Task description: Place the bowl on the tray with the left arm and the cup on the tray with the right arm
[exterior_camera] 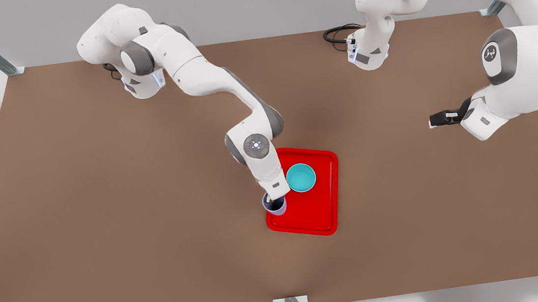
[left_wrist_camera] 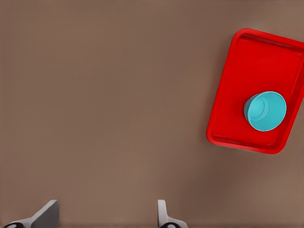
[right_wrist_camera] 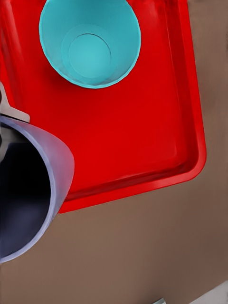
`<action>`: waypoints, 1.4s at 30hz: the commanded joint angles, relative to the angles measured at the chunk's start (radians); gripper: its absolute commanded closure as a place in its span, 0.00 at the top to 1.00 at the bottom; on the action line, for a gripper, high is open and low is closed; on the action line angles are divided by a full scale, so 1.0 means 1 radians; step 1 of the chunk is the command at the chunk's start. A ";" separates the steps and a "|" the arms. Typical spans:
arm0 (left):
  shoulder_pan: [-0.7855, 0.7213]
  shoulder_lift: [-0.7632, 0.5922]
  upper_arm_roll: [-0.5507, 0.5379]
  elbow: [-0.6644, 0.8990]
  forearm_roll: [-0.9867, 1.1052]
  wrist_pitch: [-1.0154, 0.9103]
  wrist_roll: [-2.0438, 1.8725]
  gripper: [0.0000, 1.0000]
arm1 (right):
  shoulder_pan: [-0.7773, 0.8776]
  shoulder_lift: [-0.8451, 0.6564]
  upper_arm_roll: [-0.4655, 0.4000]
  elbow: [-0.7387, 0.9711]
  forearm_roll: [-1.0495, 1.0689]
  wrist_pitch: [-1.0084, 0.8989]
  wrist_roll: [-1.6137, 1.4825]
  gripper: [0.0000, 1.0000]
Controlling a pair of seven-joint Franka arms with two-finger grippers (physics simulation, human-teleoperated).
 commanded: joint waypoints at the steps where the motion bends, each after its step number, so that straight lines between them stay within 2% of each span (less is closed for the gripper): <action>1: 0.000 -0.001 0.000 0.000 0.000 -0.002 -0.001 1.00 | 0.019 0.029 0.001 0.023 0.007 0.096 0.281 0.21; 8: 0.000 -0.001 0.000 0.000 -0.002 -0.019 -0.003 1.00 | 0.042 0.091 0.015 0.012 0.007 0.203 0.281 0.21; 13: 0.000 -0.001 0.000 0.000 -0.002 -0.032 -0.004 1.00 | 0.041 0.094 0.015 0.012 0.009 0.203 0.281 0.21; 14: 0.000 -0.001 0.000 0.000 -0.002 -0.032 -0.003 1.00 | 0.041 0.094 0.015 0.012 0.009 0.202 0.281 0.27; 16: 0.000 -0.001 0.000 0.000 -0.002 -0.032 -0.003 1.00 | 0.039 0.092 0.015 0.010 0.009 0.199 0.279 1.00; 26: -0.005 -0.001 -0.001 0.000 -0.002 -0.032 -0.006 1.00 | 0.036 0.072 0.015 0.006 0.033 0.159 0.279 1.00; 32: -0.012 -0.001 -0.004 0.000 -0.002 -0.045 0.003 1.00 | 0.036 0.005 0.015 0.007 0.037 0.033 0.276 1.00; 35: -0.012 -0.006 -0.003 0.024 -0.005 -0.045 0.003 1.00 | -0.002 -0.099 0.013 0.007 0.027 -0.185 0.268 1.00; 37: -0.012 -0.006 -0.004 0.052 -0.005 -0.045 0.003 1.00 | -0.088 -0.234 0.001 -0.023 0.015 -0.522 0.281 1.00; 39: -0.005 -0.009 0.009 0.052 -0.009 -0.045 0.006 1.00 | -0.154 -0.438 -0.020 -0.272 -0.233 -0.628 0.281 1.00; 41: -0.008 -0.007 0.003 0.052 -0.006 -0.045 0.013 1.00 | -0.232 -0.515 -0.017 -0.270 -0.361 -0.784 0.284 1.00; 42: -0.009 -0.007 0.002 0.052 0.000 -0.045 0.008 1.00 | -0.310 -0.622 -0.017 -0.275 -0.375 -0.871 0.293 1.00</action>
